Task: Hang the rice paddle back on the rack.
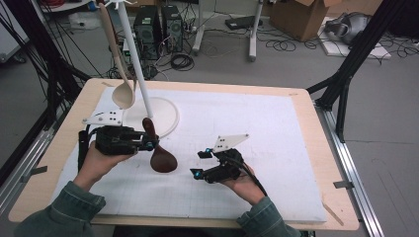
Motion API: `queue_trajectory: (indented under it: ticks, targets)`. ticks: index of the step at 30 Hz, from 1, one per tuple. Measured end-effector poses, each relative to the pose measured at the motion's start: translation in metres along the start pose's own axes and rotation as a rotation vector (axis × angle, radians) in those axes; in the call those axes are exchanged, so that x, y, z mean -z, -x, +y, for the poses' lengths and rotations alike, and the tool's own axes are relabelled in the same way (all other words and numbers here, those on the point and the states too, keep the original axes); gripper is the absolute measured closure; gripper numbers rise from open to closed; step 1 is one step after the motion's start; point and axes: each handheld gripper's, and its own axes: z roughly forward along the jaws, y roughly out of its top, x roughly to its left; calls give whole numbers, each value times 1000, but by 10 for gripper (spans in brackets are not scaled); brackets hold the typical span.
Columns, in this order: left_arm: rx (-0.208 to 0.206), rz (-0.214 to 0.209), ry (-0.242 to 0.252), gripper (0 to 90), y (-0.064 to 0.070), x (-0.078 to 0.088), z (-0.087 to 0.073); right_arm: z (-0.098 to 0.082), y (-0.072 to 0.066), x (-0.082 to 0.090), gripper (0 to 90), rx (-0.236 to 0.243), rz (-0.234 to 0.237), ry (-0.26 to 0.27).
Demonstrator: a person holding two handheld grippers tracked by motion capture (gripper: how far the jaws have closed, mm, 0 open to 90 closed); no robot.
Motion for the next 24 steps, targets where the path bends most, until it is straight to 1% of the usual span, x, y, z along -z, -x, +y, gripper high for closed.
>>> queue_trajectory:
  ticks: [1, 2, 3, 6, 10, 16, 18, 24]
  targets:
    - [-5, 5, -1, 776, -1, 1, 1, -2, 2, 4, 315, -12, -7, 6]
    - [-5, 10, -1, 776, -1, 3, 1, -2, 2, 4, 315, -12, -7, 6]
    - [-6, 18, 1, 775, -2, 4, 2, -4, 4, 7, 297, -21, -19, 10]
    - [-2, 29, 5, 775, -3, 8, 3, -7, 5, 12, 294, -29, -24, 14]
    - [2, 42, 4, 775, -7, 12, 6, -12, 8, 21, 283, -46, -44, 33]
    - [8, 57, 0, 775, -12, 17, 10, -20, 12, 35, 262, -75, -73, 44]
    - [7, 63, -2, 775, -14, 18, 12, -22, 14, 40, 254, -80, -87, 51]
    - [4, 83, -1, 776, -20, 27, 20, -26, 16, 47, 247, -90, -103, 54]
